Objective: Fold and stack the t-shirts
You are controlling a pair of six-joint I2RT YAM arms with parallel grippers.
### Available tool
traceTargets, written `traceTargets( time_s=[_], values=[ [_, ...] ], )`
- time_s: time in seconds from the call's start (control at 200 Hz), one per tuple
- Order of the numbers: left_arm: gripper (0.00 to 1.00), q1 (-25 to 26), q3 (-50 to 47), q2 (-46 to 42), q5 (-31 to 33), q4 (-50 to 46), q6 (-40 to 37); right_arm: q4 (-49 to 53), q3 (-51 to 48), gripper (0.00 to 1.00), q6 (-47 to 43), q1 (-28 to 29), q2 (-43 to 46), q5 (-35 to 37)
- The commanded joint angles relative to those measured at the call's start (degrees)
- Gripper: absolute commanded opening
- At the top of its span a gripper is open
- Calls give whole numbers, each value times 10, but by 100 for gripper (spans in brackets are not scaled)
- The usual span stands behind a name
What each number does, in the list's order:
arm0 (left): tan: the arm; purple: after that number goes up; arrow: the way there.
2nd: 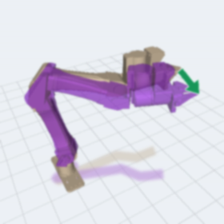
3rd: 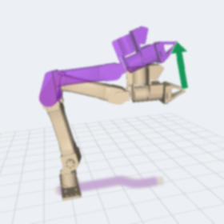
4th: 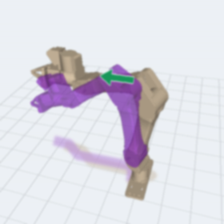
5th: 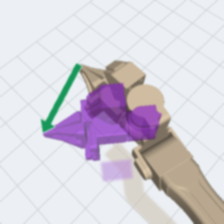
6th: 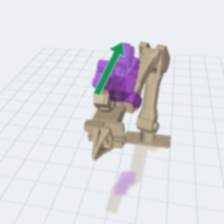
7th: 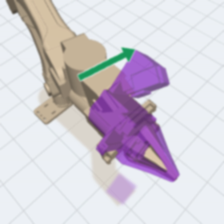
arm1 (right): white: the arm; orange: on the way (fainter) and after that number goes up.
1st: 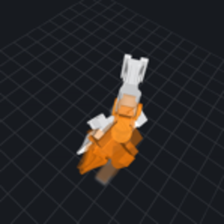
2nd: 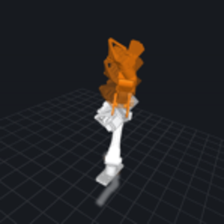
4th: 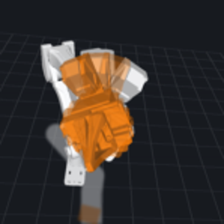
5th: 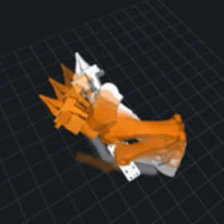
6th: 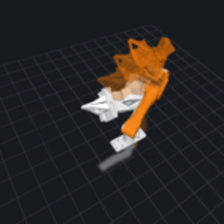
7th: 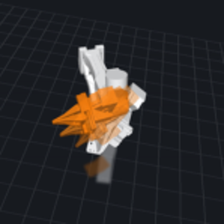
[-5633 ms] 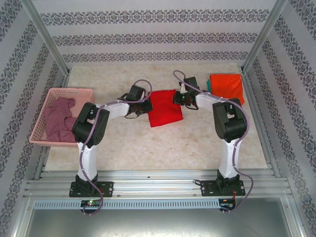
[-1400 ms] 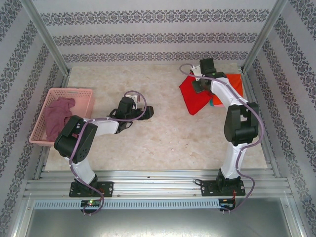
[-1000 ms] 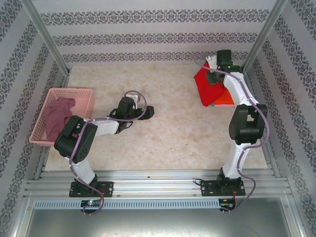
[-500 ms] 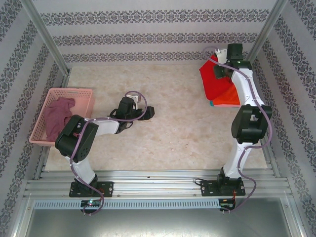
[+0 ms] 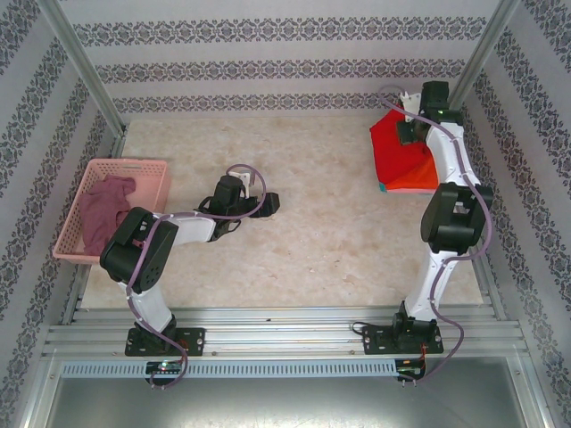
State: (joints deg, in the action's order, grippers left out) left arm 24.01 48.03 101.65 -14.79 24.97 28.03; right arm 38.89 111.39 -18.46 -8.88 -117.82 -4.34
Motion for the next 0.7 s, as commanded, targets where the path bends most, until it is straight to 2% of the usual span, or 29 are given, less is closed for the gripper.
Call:
traceTargets(
  time_s=[0.0, 0.39, 0.694],
  values=[
    [100, 2, 16, 9, -9, 25, -1, 4, 22, 0, -17, -13, -14, 9],
    [100, 2, 15, 8, -13, 25, 4, 21, 72, 0, -10, -39, -73, 16],
    [100, 2, 13, 7, -15, 29, 7, 38, 89, 0, 15, -47, -113, 104]
  ],
)
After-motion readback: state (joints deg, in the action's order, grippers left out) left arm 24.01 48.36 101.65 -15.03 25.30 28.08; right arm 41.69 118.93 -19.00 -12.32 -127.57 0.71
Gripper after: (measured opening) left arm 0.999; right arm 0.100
